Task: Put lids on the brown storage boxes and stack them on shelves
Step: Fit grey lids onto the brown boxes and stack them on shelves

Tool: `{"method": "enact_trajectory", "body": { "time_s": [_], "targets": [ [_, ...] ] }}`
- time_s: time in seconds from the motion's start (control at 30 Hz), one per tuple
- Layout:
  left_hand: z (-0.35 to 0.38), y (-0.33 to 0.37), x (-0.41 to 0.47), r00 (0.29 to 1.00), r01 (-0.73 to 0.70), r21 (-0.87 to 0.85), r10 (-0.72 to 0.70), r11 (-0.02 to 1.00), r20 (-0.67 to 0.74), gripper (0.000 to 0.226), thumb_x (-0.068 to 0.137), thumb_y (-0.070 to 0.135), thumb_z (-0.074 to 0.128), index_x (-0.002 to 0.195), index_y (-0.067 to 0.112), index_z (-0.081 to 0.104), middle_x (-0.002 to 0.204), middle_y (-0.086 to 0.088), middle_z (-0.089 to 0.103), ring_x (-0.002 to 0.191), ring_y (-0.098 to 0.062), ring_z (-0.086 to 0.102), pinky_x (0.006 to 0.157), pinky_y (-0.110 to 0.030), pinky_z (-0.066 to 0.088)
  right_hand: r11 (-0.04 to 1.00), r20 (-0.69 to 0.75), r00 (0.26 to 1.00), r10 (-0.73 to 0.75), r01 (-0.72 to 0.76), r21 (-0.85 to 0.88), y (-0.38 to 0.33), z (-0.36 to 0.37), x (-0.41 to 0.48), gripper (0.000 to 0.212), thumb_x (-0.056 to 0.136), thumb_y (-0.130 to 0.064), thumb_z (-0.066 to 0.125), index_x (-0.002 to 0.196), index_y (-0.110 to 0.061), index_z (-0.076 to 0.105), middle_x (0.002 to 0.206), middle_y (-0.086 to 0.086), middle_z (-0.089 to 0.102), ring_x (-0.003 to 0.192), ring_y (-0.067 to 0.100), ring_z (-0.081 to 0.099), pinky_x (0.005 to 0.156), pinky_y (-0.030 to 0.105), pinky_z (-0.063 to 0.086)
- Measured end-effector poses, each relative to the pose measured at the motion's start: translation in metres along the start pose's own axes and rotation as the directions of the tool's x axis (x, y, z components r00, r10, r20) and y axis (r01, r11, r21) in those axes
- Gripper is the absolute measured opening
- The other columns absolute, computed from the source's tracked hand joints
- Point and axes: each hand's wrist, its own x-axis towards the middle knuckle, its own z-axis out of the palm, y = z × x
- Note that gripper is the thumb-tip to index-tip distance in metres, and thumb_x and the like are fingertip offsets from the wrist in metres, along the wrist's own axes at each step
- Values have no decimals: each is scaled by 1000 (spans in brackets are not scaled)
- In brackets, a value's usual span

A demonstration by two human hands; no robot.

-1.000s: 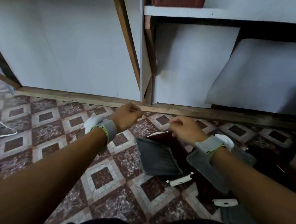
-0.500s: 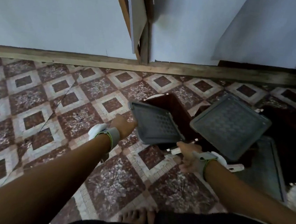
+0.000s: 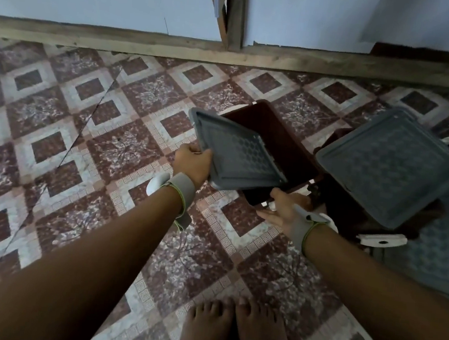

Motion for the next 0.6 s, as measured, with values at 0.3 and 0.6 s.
{"method": "enact_trajectory", "body": {
  "time_s": [0.3,0.6],
  "targets": [
    [-82,-21,12,907,93,49,-65,994,-416,19,84,31,55,90,14,62,81,-3,60,75,-27,54,66,-32,38,983,95,995,10,7,-183,6,36,4,49,100,-17,51,145,-7,33,146,13,40,114,36,58,83,40,58],
    [-133,-41,15,892,133,-6,-122,991,-435,26,86,26,56,65,14,47,59,0,40,55,-20,35,49,-27,29,967,60,997,-45,58,-250,-12,30,2,33,95,-6,56,126,-9,44,121,12,49,98,36,61,77,46,56]
  ]
}}
